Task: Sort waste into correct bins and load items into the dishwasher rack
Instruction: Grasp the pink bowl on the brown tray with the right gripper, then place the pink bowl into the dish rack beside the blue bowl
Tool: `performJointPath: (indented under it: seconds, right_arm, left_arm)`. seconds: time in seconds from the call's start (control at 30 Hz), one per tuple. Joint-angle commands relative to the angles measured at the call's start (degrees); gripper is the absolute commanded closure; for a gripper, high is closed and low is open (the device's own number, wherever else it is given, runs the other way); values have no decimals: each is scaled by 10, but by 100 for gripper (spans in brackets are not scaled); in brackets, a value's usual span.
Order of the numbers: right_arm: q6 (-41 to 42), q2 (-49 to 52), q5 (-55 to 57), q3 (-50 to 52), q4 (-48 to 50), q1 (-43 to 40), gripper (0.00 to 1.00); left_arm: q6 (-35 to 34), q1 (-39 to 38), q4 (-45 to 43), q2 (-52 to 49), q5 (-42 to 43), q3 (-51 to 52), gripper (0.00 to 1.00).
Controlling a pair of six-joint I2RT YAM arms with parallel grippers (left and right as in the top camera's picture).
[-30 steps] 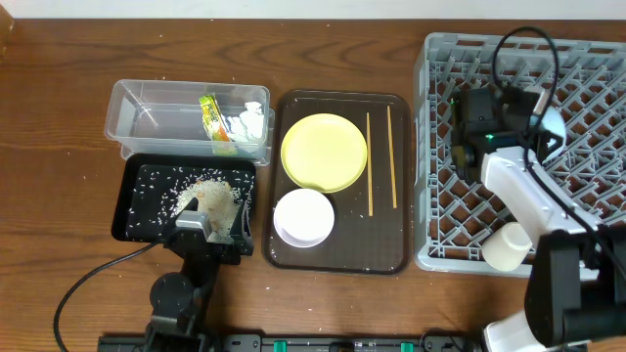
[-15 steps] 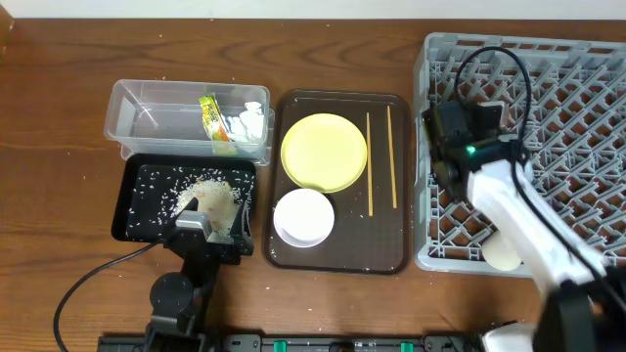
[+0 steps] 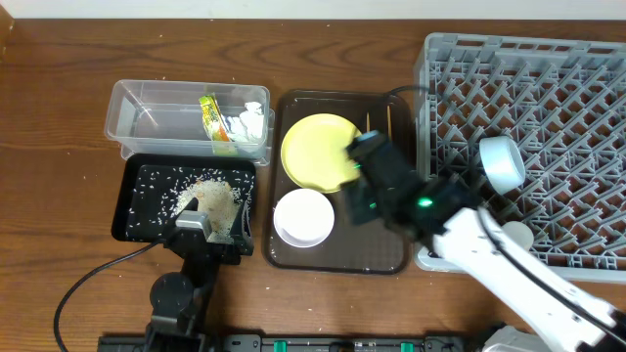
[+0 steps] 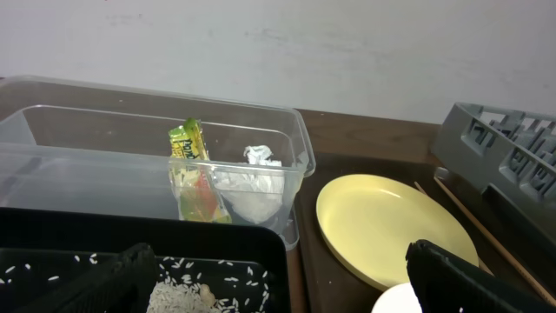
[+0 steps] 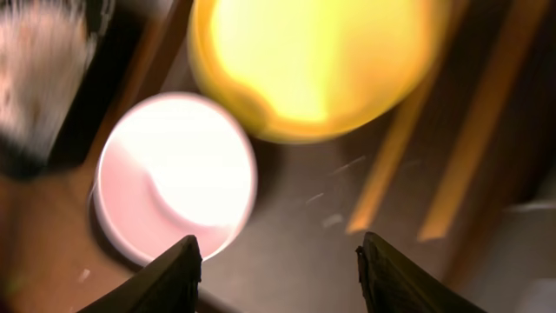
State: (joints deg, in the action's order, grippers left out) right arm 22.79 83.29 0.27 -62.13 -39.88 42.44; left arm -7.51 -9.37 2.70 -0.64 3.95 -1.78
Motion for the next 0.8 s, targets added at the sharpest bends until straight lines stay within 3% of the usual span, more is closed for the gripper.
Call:
performJointPath:
  seconds: [0.0,0.13,0.2,0.27,0.33,0.5,0.67,0.77]
  right_arm:
    - [87,61,-45,-4,-4,31,43]
    - [143,139,-49,-4,19,36,43]
    - [143,171,-55,-4,37,36,60]
    - [143,187,-51,-4,41,34,86]
    - [142,182,-48,-4,38,28,99]
    - [111,101,41,-5,18,-6,99]
    - [30,-22,294,-5,5,-56,99]
    - [28,-82,540,-5,11,-92,99]
  left_arm:
    - [-1,3,9,4,5,15,6]
    - [-1,3,9,4,5,15,6]
    - [-1,3,9,4,5,15,6]
    - [-1,3,9,3,5,15,6]
    - [-1,3,9,3,5,15,6]
    - [-1,3,9,3,5,15,6]
    - [-1,3,9,3,5,15,6]
    - [-1,3,9,3,5,15,6]
